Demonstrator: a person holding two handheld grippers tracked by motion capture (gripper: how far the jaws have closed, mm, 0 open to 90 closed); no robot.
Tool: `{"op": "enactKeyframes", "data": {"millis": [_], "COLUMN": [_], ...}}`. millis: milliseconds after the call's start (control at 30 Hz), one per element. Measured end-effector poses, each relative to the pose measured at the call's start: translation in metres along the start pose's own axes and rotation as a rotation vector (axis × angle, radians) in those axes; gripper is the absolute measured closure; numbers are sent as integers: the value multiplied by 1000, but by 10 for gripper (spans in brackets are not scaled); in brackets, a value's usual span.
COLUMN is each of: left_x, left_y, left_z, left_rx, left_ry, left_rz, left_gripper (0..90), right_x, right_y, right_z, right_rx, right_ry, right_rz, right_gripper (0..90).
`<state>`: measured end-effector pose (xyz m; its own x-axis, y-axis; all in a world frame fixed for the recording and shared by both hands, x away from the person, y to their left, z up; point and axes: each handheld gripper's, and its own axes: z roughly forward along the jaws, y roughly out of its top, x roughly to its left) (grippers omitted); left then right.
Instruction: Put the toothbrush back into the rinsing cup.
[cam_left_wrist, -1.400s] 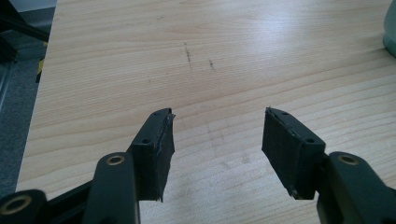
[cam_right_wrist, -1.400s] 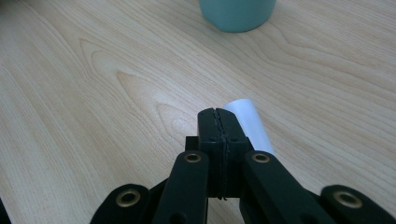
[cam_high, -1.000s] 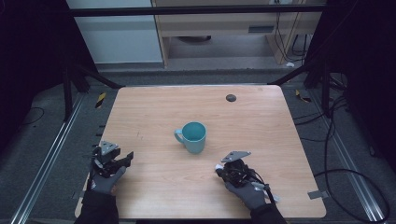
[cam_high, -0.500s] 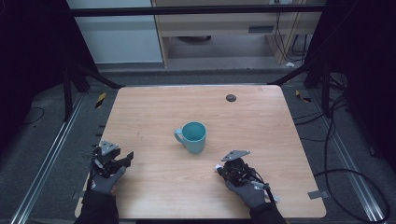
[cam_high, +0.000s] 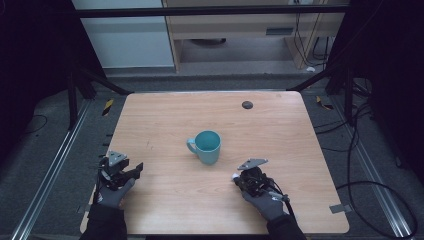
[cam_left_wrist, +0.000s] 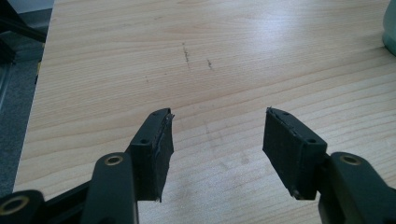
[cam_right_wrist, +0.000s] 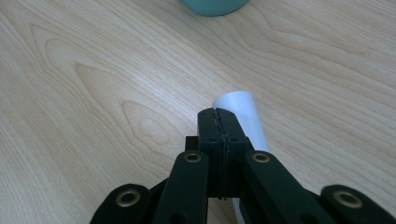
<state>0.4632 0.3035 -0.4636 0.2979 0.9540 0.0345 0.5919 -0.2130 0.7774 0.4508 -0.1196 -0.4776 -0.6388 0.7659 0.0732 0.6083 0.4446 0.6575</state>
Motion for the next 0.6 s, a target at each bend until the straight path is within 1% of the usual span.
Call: {"op": "enactKeyframes", "data": {"millis": [267, 600], "left_x": [0, 0], "left_y": [0, 0], "left_z": [0, 1], "left_rx": [1, 2], "left_ry": [0, 0], "left_rz": [0, 1], "left_gripper": [419, 419], "right_x": [-5, -10], "right_y": [2, 3], "right_z": [1, 2], "right_rx": [3, 3], "right_ry": [-21, -32], "right_rz": [19, 33], "right_gripper": [899, 898]}}
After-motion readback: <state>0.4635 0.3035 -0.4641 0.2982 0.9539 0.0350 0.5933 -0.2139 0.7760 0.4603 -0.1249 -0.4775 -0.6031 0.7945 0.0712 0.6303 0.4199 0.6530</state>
